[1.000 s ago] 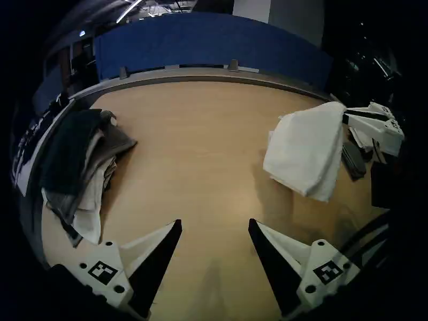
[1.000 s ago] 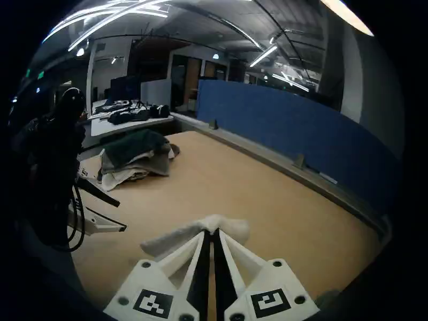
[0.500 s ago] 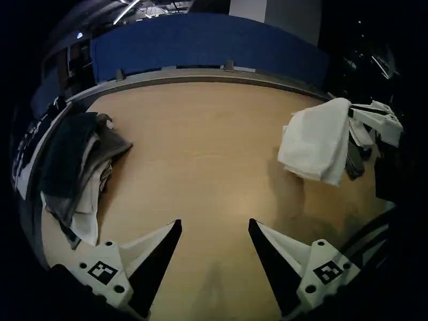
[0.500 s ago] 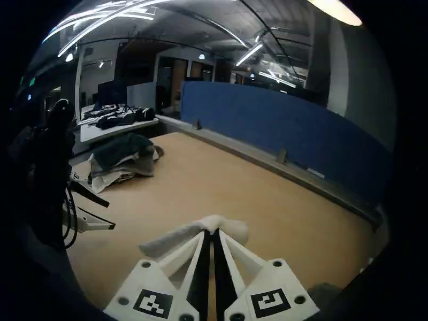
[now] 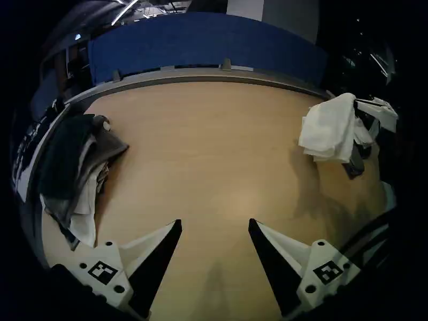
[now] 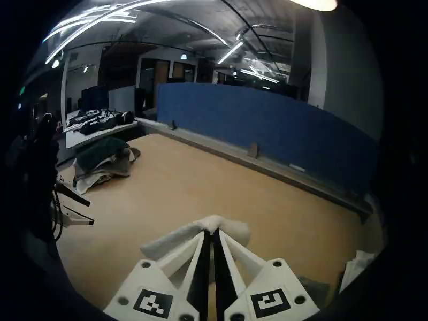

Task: Fold towel

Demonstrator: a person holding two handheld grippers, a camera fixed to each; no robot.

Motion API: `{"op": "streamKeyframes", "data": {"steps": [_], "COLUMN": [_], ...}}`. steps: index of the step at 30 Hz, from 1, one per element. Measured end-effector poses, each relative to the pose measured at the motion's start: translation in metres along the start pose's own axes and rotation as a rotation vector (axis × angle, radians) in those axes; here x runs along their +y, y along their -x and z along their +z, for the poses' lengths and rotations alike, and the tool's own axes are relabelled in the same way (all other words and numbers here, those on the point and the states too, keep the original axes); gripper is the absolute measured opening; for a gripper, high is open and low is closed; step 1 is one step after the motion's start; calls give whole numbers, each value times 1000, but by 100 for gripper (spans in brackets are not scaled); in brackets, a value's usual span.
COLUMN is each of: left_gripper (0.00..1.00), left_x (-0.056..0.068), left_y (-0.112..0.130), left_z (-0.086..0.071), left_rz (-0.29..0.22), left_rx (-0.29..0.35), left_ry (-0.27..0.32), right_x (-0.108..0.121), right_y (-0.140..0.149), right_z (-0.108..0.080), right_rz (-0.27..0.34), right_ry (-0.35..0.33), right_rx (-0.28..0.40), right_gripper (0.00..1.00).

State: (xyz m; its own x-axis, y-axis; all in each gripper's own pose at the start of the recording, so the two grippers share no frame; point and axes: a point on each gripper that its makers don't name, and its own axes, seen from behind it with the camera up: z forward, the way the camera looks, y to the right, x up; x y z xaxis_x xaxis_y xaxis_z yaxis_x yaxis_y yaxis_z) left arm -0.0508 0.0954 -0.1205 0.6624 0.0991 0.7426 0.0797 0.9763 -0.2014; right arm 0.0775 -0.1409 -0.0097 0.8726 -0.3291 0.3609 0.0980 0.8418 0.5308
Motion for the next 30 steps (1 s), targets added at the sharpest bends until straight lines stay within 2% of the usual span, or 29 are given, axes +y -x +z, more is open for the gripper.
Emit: {"op": "streamKeyframes", "data": {"steps": [20,30], "left_gripper": [93,93], "left_x": [-4,-1], "left_y": [4,6], "left_z": [4,6], "left_rz": [3,4], "left_rx": [-15,-22], "left_ry": [-18,-19], "right_x": [113,164], "right_y": [14,17], "right_z": [-8,-11], "right_rz": [29,36], "right_ry": [133,194], "right_rx": [-40,-56], "right_gripper": [4,4]}}
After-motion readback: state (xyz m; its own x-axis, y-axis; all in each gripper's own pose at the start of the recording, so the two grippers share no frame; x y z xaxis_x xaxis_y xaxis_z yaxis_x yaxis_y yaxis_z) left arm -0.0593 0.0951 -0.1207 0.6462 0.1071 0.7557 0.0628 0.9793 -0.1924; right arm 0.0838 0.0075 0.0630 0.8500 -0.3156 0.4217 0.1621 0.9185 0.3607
